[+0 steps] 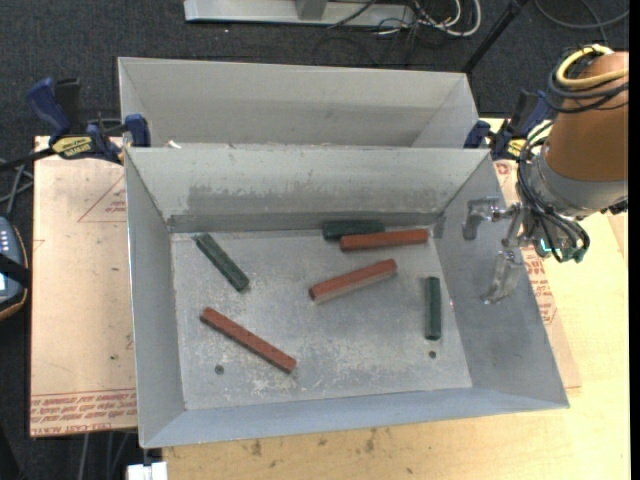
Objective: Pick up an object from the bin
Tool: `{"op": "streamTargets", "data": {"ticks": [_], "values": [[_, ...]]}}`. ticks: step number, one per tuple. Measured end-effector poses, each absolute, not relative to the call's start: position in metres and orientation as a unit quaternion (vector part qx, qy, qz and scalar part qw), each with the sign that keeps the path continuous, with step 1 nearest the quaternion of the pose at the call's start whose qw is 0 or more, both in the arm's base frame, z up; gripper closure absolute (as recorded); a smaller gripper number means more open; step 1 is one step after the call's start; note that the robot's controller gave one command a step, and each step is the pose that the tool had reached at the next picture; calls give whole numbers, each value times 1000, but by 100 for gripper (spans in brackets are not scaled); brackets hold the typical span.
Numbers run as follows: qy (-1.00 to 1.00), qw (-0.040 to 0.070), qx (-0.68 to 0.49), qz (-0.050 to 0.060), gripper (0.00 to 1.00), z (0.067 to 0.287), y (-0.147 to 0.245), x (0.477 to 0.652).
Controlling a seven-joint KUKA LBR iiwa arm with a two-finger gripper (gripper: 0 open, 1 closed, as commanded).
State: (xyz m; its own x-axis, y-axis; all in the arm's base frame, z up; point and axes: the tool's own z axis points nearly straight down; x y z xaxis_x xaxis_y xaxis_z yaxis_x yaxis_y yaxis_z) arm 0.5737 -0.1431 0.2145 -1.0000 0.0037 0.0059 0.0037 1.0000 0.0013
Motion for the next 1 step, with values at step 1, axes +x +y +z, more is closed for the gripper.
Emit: {"op": "streamTargets", "data": {"ticks": [1], "values": [[-1000, -1, 0, 0, 0, 219, -142, 575]]}}
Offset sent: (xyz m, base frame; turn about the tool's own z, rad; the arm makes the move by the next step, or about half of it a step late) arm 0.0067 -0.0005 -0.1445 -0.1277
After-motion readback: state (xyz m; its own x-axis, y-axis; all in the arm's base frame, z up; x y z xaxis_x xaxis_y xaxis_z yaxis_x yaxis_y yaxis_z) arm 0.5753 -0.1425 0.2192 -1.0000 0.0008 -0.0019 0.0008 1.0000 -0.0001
